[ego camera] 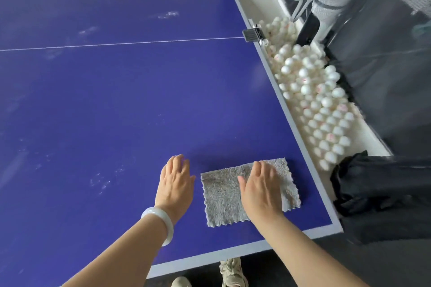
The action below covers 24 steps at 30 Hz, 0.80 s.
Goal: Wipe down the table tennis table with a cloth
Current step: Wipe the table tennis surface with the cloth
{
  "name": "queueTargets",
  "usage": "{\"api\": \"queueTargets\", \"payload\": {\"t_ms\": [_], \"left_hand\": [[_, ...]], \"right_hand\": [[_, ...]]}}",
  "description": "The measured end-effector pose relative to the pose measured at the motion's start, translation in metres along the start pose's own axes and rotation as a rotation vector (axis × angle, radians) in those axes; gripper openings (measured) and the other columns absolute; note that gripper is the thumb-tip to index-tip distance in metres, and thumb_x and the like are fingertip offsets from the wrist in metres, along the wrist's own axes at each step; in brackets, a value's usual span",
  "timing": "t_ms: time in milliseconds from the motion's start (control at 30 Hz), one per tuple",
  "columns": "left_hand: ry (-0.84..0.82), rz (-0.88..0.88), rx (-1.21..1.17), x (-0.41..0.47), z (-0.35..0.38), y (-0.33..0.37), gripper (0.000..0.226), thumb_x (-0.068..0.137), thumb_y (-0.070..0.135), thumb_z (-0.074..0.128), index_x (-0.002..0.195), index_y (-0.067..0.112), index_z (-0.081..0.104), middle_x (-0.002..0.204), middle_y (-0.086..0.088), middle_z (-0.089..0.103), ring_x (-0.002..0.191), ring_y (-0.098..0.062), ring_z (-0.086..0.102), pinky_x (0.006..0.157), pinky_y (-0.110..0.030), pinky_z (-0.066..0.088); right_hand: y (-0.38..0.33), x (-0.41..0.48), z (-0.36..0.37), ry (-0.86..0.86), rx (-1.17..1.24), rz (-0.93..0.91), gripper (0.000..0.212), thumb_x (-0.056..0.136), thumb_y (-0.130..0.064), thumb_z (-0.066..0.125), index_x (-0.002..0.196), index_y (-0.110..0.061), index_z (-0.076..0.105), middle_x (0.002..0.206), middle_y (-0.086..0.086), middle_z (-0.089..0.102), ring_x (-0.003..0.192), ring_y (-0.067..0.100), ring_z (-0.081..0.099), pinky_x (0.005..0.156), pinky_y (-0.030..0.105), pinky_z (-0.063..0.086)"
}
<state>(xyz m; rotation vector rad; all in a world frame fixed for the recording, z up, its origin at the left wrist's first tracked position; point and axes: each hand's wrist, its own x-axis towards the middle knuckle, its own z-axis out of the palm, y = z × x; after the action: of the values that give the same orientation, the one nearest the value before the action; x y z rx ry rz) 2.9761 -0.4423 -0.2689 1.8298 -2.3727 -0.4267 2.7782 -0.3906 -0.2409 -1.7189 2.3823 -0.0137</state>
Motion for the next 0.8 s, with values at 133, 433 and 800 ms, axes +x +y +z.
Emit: {"api": "queueTargets", "payload": {"t_ms": [133,433,800], "left_hand": [[-0.03,-0.001,0.04,0.014,0.009,-0.008,0.055,0.099,0.024,0.054,0.145,-0.003,0.04,0.152,-0.021,0.035,0.143,-0.039,0.029,0.119,-0.047,0.023],[0.034,-0.014,0.026,0.013,0.023,-0.011,0.068,0.096,0.042,0.024,0.142,-0.003,0.044,0.15,-0.022,0.039,0.141,-0.039,0.034,0.118,-0.048,0.026],[0.037,-0.019,0.042,0.013,0.026,-0.014,0.069,0.095,0.043,0.022,0.146,-0.001,0.039,0.154,-0.019,0.033,0.145,-0.036,0.026,0.121,-0.045,0.019]], "right_hand": [[-0.026,-0.001,0.042,-0.123,0.14,0.343,0.09,0.1,-0.061,0.022,0.148,0.005,-0.016,0.161,0.029,-0.01,0.151,0.041,-0.009,0.123,0.053,-0.006],[0.068,-0.026,0.043,-0.137,0.059,-0.284,0.062,0.101,-0.019,0.028,0.155,-0.005,0.001,0.164,0.009,-0.008,0.154,0.026,-0.005,0.125,0.043,-0.002],[0.051,-0.016,0.053,0.091,0.052,0.128,0.068,0.102,-0.045,0.013,0.156,-0.005,0.004,0.164,0.011,-0.002,0.154,0.026,-0.003,0.125,0.043,-0.004]]}}
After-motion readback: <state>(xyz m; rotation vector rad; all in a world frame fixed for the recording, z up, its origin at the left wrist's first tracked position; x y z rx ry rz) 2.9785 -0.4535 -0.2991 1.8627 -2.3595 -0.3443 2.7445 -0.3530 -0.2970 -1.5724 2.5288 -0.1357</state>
